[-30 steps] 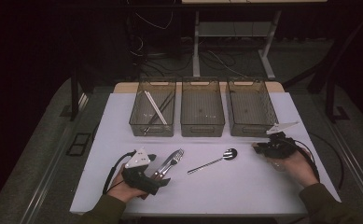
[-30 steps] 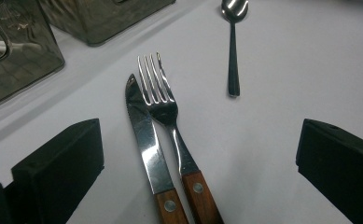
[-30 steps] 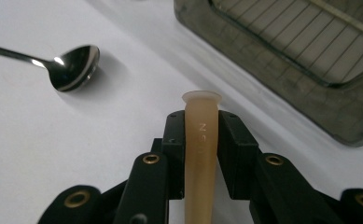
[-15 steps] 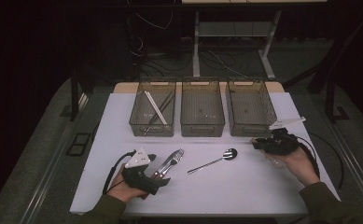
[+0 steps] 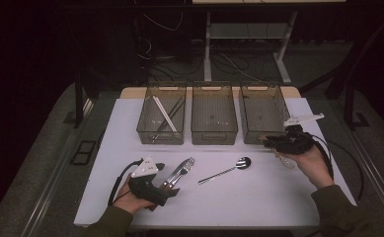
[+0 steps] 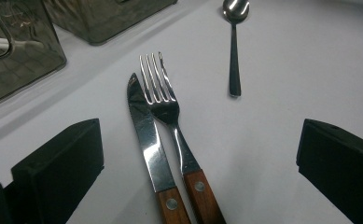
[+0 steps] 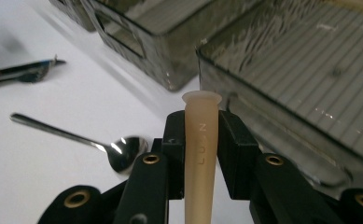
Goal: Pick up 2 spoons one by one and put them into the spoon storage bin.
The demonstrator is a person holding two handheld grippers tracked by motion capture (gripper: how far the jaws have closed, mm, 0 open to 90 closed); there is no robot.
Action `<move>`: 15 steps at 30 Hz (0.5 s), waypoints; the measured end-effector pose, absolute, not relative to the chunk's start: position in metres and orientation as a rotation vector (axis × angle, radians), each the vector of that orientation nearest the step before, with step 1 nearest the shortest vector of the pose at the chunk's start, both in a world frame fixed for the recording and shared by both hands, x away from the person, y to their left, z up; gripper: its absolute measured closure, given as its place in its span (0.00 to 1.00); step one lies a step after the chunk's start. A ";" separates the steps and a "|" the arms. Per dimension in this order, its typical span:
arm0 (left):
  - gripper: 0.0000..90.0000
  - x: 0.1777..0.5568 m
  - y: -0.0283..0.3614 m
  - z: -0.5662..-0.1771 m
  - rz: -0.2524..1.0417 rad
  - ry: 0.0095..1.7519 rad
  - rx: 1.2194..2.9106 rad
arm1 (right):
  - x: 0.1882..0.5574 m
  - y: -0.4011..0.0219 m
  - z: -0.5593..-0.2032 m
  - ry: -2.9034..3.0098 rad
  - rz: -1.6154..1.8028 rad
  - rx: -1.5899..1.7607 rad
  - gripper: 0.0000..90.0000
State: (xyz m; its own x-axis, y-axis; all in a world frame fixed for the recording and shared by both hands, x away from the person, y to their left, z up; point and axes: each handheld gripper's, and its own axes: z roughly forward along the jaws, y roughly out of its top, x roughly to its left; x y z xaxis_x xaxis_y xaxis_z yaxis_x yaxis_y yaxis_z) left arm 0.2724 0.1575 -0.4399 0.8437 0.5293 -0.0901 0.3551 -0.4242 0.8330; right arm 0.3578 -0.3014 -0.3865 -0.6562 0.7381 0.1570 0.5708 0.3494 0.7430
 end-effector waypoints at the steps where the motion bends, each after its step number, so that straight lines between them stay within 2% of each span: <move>1: 0.00 0.272 0.158 -0.440 0.228 0.647 2.057 | 0.359 -0.300 -0.385 2.406 1.199 1.191 0.82; 15: 0.00 0.272 0.157 -0.439 0.231 0.647 2.053 | 0.376 -0.265 -0.373 2.409 1.284 1.142 0.82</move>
